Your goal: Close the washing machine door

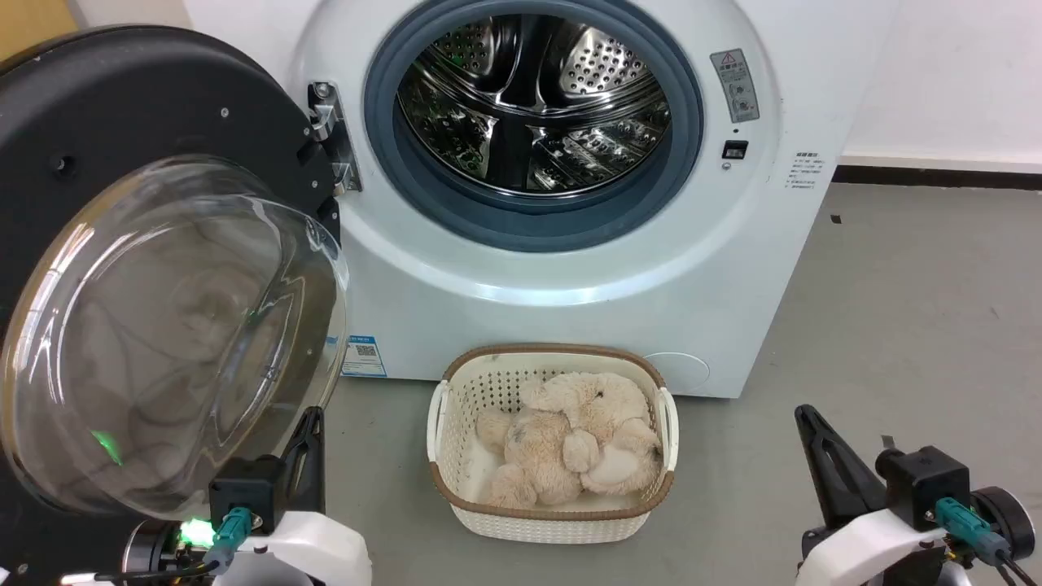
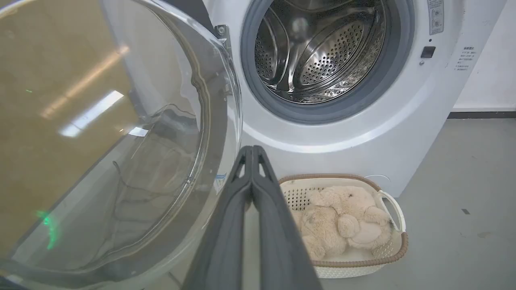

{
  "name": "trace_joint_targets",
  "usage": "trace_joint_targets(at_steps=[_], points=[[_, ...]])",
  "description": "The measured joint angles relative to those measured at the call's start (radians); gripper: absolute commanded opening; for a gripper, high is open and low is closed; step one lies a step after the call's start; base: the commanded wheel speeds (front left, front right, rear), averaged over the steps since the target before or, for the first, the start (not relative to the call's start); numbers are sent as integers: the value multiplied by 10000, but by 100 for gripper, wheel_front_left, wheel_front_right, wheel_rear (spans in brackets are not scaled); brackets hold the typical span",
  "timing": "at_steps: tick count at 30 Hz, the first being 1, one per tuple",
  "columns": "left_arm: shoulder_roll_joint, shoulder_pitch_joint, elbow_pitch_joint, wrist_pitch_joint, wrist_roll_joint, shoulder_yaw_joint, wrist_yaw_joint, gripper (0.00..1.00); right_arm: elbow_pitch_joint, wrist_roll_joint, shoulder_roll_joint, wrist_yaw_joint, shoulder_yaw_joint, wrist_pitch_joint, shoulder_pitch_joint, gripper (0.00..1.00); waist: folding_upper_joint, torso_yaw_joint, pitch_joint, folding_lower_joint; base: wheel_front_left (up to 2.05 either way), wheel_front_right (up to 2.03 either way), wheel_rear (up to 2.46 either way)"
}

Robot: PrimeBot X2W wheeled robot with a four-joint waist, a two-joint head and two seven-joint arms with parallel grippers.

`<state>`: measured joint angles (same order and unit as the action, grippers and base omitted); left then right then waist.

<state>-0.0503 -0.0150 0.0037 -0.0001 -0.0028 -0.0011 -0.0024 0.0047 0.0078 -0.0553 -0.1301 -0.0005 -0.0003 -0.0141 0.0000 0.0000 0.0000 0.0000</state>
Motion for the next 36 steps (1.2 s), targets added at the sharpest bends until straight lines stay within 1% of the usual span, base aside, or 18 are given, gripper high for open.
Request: trace_joint_targets(at_steps=[10, 11, 26, 36], points=[[2, 0, 0, -2, 0, 0, 0, 0, 0, 0, 0, 0, 2, 0, 0, 0, 0, 0, 0, 0, 0, 0, 0], [2, 0, 0, -2, 0, 2, 0, 100, 0, 0, 0, 0, 2, 0, 0, 100, 0, 0, 0, 0, 0, 0, 0], [2, -5, 50, -113, -8, -100, -4, 100, 35, 40, -2, 0, 42, -104, -8, 100, 0, 20, -2, 0, 0, 0, 0], [2, -7, 104, -332, -79, -184, 0, 100, 102, 130, -2, 2, 109, -299, -13, 100, 0, 204, -27, 0, 0, 0, 0]])
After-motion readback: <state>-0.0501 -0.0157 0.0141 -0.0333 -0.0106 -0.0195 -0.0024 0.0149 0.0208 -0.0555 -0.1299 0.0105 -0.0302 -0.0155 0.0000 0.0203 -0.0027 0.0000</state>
